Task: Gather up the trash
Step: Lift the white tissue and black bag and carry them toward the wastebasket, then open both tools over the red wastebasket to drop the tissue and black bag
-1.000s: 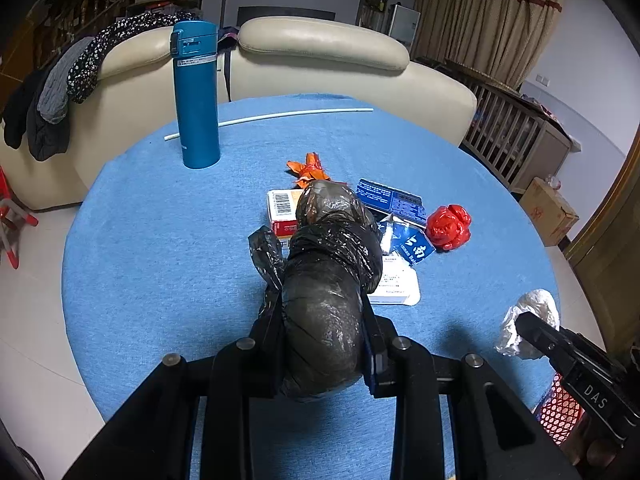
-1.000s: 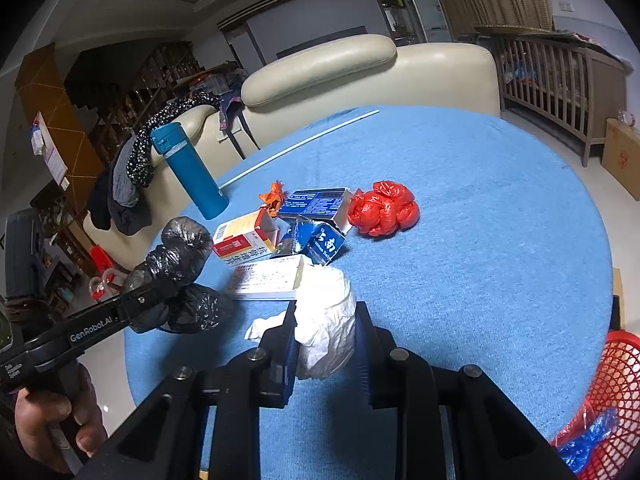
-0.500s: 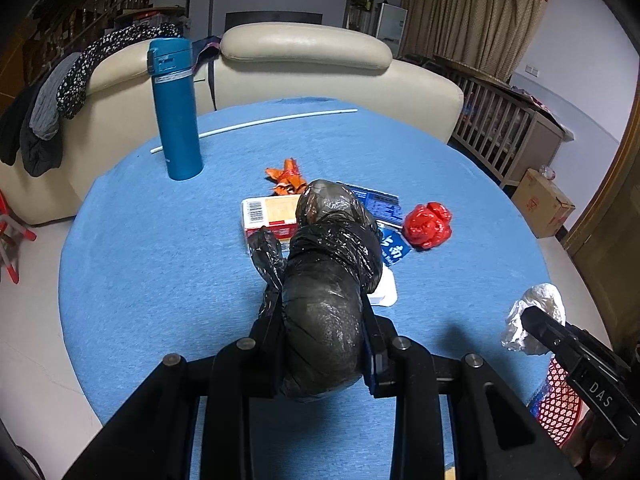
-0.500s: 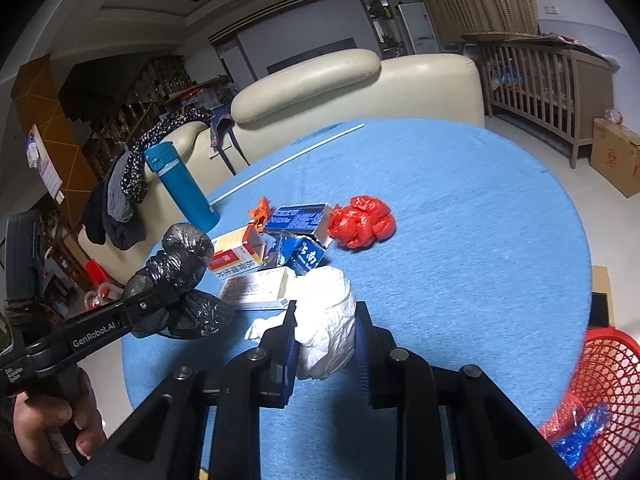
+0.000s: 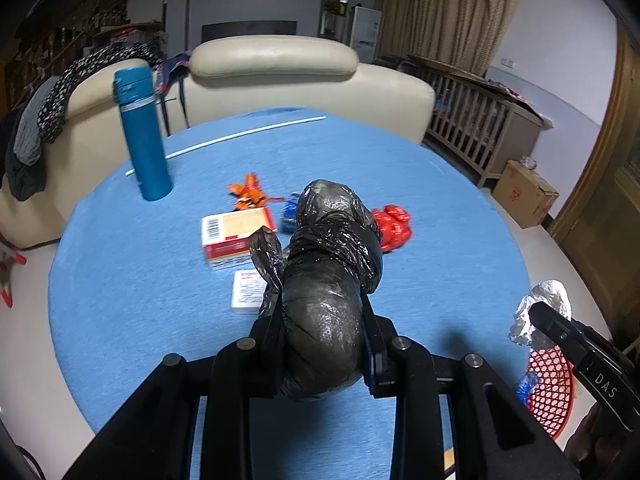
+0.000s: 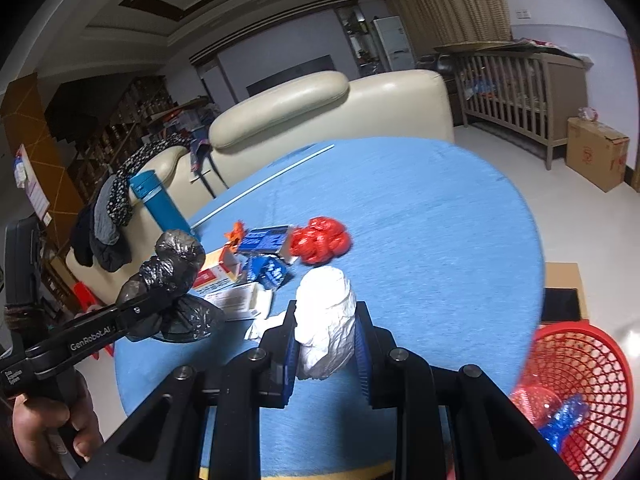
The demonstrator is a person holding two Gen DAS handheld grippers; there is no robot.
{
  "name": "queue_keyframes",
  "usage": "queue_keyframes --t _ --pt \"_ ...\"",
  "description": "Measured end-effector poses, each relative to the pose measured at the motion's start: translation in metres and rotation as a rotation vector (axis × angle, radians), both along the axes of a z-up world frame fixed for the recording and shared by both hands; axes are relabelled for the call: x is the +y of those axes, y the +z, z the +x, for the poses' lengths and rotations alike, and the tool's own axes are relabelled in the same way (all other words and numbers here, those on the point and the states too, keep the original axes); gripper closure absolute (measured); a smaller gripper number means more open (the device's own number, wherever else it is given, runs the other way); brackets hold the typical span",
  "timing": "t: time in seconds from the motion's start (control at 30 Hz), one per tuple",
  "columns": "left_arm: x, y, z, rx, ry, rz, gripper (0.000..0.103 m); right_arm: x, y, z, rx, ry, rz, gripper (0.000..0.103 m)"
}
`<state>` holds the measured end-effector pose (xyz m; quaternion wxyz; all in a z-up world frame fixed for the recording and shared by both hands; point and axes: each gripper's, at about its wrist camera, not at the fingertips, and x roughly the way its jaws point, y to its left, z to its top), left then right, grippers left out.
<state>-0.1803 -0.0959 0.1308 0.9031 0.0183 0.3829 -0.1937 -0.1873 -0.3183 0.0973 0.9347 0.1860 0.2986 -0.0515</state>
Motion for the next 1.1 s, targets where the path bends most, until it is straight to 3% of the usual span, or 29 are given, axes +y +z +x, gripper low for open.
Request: queue_keyframes --t 0.5,0.73,1.1 --pt "-0.080 0.008 -0.036 -0.033 -0.238 -0.008 0.072 -0.078 -0.005 -0.084 0.048 -0.238 -0.028 0.076" --pt "-0.126 0.008 -0.063 -0.042 -0.374 0.009 0.072 -0.120 -0.024 -0.124 0.109 -0.350 -0.020 0.076" --pt "-0.184 0.000 -0.103 -0.039 -0.555 0.055 0.072 -0.153 -0.060 -0.148 0.192 -0.430 0.024 0.076"
